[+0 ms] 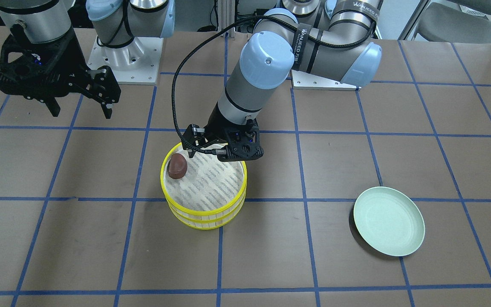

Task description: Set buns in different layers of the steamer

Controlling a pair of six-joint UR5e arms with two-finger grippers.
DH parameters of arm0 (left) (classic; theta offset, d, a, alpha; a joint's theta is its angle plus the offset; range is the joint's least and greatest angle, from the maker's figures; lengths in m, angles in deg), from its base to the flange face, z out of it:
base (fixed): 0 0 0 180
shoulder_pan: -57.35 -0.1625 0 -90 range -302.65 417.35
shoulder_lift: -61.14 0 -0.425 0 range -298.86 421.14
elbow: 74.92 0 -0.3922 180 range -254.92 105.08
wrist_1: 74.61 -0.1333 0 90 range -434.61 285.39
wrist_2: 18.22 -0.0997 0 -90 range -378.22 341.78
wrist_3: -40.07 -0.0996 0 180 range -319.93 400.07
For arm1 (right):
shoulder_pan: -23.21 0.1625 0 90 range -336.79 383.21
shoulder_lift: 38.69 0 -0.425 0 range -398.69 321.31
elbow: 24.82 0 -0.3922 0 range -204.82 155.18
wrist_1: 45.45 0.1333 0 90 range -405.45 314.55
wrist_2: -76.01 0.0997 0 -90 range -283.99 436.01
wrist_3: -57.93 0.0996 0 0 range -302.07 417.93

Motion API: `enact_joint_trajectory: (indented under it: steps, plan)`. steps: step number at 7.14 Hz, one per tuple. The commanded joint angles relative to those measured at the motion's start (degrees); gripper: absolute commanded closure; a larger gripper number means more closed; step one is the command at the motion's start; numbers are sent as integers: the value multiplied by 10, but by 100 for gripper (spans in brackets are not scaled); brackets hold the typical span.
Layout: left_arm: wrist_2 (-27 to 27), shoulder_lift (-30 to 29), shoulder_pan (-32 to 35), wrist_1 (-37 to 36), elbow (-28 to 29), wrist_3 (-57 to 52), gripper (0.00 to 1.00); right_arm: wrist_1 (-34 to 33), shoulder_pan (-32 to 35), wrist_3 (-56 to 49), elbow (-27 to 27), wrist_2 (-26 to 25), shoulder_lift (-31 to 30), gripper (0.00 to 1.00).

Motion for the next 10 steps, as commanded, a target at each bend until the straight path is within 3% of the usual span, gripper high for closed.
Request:
enact_joint_trajectory:
  steps: [1,2,4,5,10]
  plan:
    - [-76,29,-54,50,20,-155,0,-1,0,-3,1,2,0,0]
    - [-122,44,-92,95,32,-252,0,-2,0,-4,1,2,0,0]
    - [-148,87,-159,134,33,-349,0,-5,1,-3,1,14,0,0]
    - [-196,110,-167,159,33,-396,0,-5,1,-2,1,14,0,0]
    - [-197,170,-199,255,32,-454,0,-4,1,-3,1,13,0,0]
